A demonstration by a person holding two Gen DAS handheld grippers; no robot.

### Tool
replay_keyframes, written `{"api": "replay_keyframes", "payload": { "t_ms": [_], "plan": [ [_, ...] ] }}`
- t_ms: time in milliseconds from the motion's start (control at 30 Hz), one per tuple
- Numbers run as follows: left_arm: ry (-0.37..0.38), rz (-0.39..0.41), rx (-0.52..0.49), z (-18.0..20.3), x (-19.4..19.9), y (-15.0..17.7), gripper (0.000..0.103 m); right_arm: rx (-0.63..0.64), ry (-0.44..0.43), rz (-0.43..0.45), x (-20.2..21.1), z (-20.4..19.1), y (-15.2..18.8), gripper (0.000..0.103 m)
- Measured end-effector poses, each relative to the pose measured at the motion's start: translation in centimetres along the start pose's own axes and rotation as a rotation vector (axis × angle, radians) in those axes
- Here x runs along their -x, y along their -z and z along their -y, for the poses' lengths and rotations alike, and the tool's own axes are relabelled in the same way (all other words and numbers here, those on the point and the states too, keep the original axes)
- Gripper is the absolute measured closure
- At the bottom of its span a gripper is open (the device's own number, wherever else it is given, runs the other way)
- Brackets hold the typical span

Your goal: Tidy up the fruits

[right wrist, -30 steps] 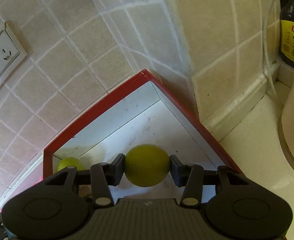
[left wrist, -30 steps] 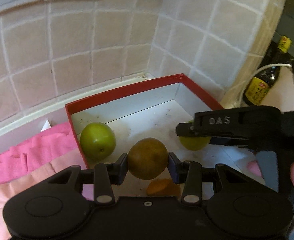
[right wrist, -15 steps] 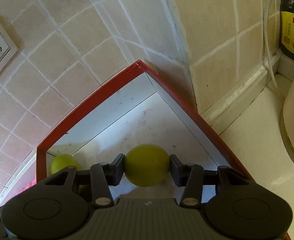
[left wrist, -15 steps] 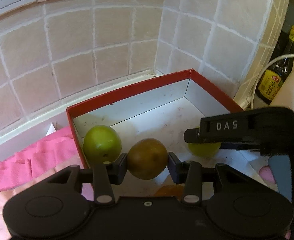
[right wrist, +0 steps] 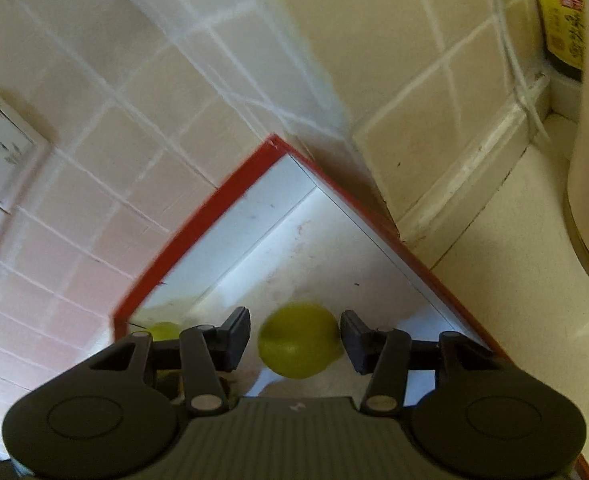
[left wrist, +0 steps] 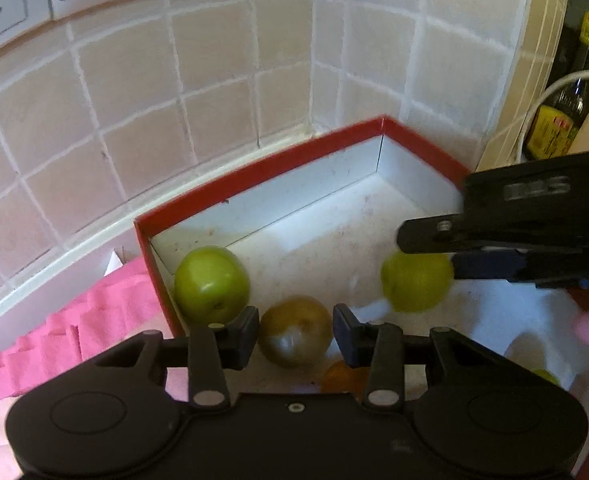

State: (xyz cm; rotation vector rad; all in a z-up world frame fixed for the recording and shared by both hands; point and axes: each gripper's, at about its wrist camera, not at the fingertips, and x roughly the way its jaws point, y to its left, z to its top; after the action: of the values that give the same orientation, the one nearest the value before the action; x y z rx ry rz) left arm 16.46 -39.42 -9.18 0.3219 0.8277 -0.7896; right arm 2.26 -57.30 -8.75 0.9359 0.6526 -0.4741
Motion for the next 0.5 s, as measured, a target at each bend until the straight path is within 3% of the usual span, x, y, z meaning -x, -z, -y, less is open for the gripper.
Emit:
{"api": "replay_keyframes", "payload": {
  "t_ms": [33, 100, 200, 367, 500],
  "plan": [
    [0.008, 0.010, 0.003, -0.1, 0.6, -0.1, 0.035, -0.008, -0.020, 0.006, 0.9, 0.1, 0.0, 0.048],
    [0.008, 0.041, 0.000, -0.1, 2.1, -0.1, 0.026, 0.002, -0.024, 0.029, 2.8, -0.2, 0.0, 0.046],
    [-0.022, 0.084, -0.016, -0.6, 5.2, 0.0, 0.026, 0.043, -0.008, 0.071, 5.9, -1.1, 0.2, 0.043],
    [-0.028, 0.164, 0.041, -3.7, 11.7, 0.9, 0.026, 0.092, -0.009, 0.122, 10.8, -3.8, 1.6, 0.033],
    [-0.077, 0.224, 0.083, -6.9, 17.7, 2.5, 0.023, 0.169, -0.022, 0.137, 13.4, -7.3, 3.8, 0.031]
  ]
}}
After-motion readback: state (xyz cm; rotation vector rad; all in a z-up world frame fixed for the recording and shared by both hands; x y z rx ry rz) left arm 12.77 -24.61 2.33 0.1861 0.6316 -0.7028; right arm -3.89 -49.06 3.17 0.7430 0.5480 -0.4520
